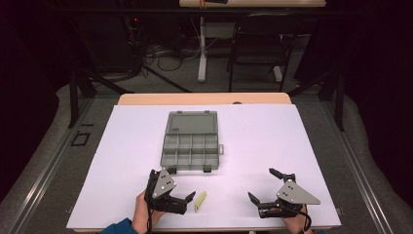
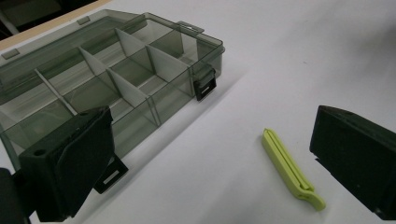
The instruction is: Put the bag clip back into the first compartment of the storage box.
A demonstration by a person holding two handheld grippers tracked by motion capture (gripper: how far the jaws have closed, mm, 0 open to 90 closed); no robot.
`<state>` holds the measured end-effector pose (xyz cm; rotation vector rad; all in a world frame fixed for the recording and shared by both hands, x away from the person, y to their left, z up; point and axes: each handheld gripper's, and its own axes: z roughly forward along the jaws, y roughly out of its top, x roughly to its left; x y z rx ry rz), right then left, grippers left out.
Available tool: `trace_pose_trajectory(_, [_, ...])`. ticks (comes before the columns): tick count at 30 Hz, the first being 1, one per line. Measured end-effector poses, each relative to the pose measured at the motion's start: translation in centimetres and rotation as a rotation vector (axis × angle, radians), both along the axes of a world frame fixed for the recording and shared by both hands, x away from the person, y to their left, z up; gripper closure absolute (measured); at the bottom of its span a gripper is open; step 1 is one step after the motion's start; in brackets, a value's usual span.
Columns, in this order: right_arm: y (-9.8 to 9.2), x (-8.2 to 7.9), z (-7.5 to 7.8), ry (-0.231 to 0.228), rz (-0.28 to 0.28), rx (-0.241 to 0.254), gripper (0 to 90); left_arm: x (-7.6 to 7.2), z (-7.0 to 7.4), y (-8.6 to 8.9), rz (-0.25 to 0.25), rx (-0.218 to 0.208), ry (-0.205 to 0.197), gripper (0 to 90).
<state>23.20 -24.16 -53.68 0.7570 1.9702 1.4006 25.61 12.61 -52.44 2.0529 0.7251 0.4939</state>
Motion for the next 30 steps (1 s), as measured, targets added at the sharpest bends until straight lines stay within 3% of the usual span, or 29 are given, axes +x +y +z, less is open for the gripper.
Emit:
trace_pose_trajectory(11, [0.0,0.0,0.0,-0.002,-0.002,-0.004,0.0,0.3,-0.1,-1.8,0.018,0.049,0.068,0.9])
trace_pose_trajectory(18, [0.0,0.0,0.0,0.002,0.0,-0.007,0.0,0.2,-0.3,-2.5,-0.004,0.062,0.08,2.3])
trace_pose_trajectory(24, [0.0,0.0,0.0,0.003,0.001,-0.007,0.0,0.0,-0.6,-3.2,-0.009,0.071,0.094,5.9])
trace_pose_trajectory(26, [0.0,0.0,0.0,0.003,-0.002,-0.007,0.0,-0.1,-0.8,-3.3,-0.013,0.076,0.098,11.8])
trace_pose_trajectory(30, [0.0,0.0,0.0,0.003,0.0,-0.007,0.0,-0.1,-1.1,-3.6,-0.023,0.077,0.123,15.4])
